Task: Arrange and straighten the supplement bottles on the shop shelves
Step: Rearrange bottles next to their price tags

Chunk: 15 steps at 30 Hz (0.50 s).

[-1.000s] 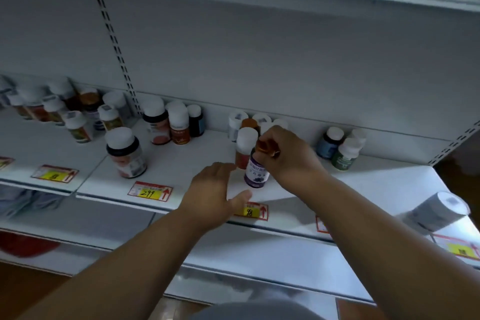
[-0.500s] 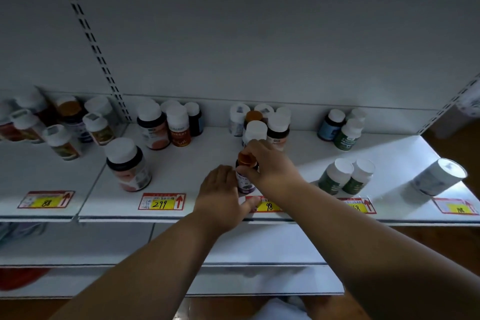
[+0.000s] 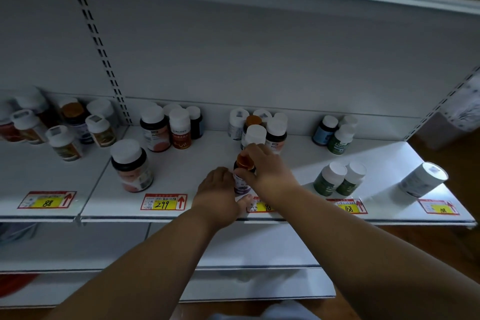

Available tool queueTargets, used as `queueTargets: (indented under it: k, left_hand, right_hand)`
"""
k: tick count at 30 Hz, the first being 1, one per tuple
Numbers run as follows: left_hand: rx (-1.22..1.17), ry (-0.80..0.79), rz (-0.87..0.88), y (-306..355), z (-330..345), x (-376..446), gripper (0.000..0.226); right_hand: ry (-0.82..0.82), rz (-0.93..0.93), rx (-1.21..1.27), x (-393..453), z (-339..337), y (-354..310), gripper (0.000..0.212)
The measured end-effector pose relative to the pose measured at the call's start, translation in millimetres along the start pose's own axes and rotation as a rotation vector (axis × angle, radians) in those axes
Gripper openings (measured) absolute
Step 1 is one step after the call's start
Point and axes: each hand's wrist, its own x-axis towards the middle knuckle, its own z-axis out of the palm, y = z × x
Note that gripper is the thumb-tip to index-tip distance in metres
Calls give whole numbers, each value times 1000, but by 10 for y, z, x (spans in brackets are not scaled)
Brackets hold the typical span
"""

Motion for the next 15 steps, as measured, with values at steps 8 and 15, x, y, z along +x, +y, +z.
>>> queueTargets:
  k: [8, 15]
  left_hand:
    - [-80, 308, 87, 328, -507, 56, 73]
    - [-103, 430, 315, 1170, -582, 339, 45]
  right_hand:
    - [207, 26, 41, -33, -370, 180, 27]
    - [359, 52, -28, 1, -1045, 952, 8]
